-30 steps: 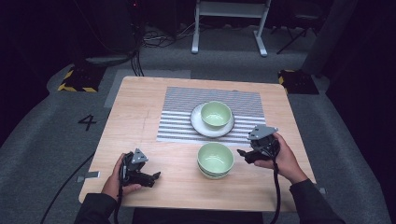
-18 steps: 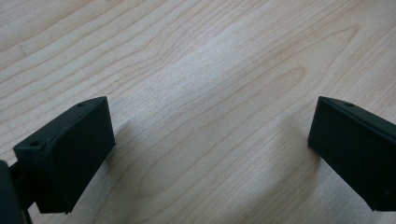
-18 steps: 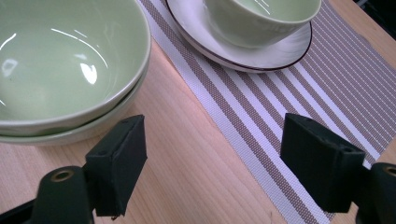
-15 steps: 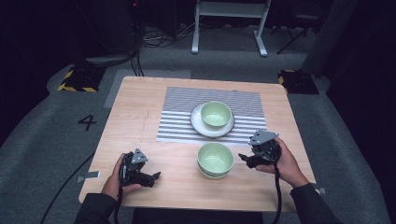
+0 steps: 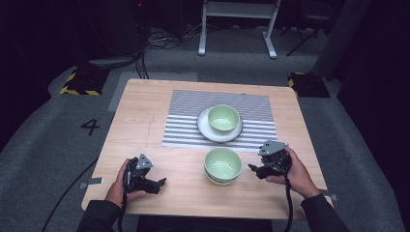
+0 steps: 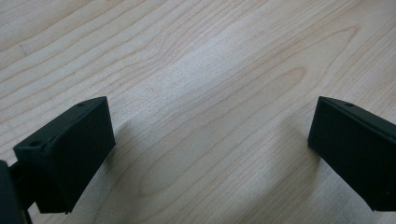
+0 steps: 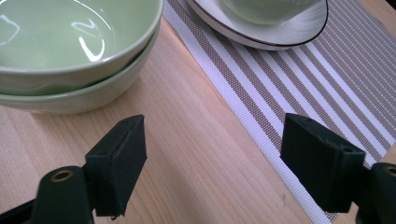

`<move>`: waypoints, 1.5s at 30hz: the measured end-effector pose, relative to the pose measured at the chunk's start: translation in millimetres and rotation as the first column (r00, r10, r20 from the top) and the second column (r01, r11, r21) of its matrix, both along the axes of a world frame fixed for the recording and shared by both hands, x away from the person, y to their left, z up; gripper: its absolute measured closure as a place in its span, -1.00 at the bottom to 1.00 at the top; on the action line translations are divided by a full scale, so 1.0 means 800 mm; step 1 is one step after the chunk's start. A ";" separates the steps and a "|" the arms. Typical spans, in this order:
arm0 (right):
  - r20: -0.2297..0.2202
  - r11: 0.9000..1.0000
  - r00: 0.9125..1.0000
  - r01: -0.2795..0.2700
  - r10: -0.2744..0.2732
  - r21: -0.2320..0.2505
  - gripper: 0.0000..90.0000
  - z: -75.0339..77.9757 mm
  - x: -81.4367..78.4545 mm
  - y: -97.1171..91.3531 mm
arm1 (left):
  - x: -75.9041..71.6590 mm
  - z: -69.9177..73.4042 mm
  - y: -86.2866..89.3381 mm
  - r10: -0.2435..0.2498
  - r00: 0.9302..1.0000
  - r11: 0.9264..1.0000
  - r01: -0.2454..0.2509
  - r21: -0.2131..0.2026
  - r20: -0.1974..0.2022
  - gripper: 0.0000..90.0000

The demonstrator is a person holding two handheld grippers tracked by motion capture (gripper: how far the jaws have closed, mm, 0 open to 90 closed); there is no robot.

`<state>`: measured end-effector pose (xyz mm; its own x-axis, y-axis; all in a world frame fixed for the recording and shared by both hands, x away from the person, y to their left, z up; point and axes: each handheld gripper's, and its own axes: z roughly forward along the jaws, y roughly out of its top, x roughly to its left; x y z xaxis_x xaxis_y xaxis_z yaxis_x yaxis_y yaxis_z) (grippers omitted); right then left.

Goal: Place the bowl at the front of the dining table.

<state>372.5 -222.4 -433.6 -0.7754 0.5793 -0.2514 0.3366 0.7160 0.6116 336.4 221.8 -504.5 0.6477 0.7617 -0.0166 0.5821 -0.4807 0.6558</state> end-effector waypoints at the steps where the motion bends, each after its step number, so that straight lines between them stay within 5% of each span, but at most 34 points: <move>1: -0.004 1.000 1.000 0.004 -0.004 0.001 -0.49 -0.003 -0.001 -0.002 | 0.000 0.000 0.000 0.000 1.000 1.000 0.000 0.000 0.000 -0.99; 32: -0.042 0.998 0.998 0.055 -0.055 -0.009 -0.47 -0.051 -0.016 -0.030 | -0.001 0.000 0.000 0.002 1.000 1.000 -0.002 0.001 0.000 -0.99; 45: -0.056 0.997 0.996 0.065 -0.063 0.042 -0.47 -0.064 -0.026 -0.046 | -0.001 0.000 0.000 0.003 1.000 1.000 -0.003 0.001 -0.001 -0.99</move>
<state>351.4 -259.4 -484.4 -0.7481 0.6379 -0.1826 0.4149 0.6645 0.6215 336.0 222.0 -504.4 0.6456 0.7635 -0.0164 0.5838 -0.4795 0.6551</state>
